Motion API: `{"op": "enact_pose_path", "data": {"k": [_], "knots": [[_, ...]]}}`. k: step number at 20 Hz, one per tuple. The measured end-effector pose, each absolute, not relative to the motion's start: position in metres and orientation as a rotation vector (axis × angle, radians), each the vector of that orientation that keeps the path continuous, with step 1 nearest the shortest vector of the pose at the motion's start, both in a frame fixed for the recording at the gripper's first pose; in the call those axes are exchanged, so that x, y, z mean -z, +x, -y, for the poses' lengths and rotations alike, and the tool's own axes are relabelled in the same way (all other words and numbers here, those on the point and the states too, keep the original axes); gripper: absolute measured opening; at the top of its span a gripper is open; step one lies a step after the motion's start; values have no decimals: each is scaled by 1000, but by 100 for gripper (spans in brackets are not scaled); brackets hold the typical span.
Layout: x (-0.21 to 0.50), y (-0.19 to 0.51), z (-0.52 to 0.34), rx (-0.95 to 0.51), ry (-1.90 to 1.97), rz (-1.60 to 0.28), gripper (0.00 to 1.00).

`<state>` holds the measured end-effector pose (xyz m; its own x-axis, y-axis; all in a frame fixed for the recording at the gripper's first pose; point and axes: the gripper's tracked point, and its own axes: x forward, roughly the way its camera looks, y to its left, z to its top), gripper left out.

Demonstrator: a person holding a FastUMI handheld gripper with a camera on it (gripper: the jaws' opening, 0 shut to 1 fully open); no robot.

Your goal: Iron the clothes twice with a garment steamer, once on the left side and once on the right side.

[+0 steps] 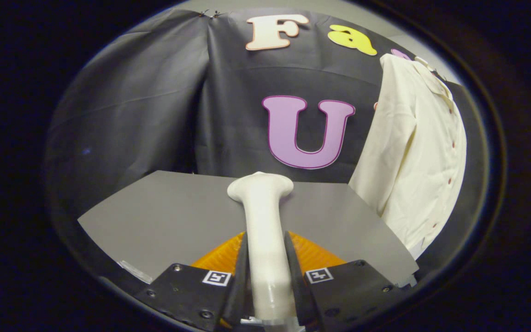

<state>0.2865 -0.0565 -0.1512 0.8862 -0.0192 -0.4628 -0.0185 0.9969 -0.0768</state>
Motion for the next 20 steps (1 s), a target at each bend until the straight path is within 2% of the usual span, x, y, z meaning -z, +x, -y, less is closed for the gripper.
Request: {"op": "enact_pose_path", "data": {"k": [2, 6, 20], "knots": [[148, 281, 61, 14, -51, -474, 38], [135, 280, 62, 12, 30, -384, 33], [79, 237, 74, 26, 141, -212, 30]]}}
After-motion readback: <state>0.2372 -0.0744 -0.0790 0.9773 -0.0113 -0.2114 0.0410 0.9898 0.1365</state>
